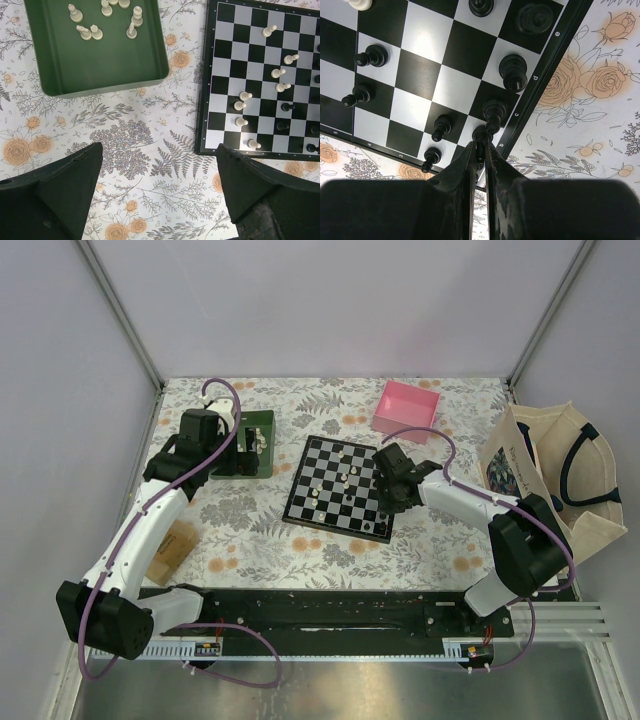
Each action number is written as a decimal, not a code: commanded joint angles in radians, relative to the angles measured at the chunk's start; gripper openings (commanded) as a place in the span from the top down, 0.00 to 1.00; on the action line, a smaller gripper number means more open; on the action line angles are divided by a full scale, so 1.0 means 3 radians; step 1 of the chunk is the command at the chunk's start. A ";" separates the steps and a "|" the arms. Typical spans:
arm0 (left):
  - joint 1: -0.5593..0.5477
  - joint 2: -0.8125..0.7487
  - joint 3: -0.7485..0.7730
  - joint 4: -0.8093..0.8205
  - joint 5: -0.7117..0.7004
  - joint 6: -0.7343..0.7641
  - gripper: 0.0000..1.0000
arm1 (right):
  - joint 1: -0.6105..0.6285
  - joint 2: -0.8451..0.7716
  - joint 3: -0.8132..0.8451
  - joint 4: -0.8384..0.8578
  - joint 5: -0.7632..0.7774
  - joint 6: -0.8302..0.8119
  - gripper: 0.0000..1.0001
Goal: Set up the chess pieces on the board
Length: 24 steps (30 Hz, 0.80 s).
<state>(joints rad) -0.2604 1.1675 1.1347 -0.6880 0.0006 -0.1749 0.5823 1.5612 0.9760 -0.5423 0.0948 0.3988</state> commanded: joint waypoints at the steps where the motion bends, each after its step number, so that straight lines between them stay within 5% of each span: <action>1: -0.0006 0.0010 0.0073 0.0059 0.0090 0.0036 0.01 | -0.0024 0.0001 -0.0027 0.0059 0.0027 -0.0005 0.83; 12: -0.0007 0.0020 0.0073 0.0059 0.0090 0.0036 0.01 | -0.0024 -0.0029 0.0050 -0.0038 -0.0014 -0.0036 0.66; 24: -0.0007 -0.0021 0.0088 0.0059 0.0029 0.0021 0.01 | -0.0019 -0.0673 0.0341 -0.0289 0.0083 -0.0153 0.49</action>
<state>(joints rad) -0.2604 1.1702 1.1347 -0.6884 0.0124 -0.1749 0.5816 1.4441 1.0054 -0.6228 0.0971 0.3817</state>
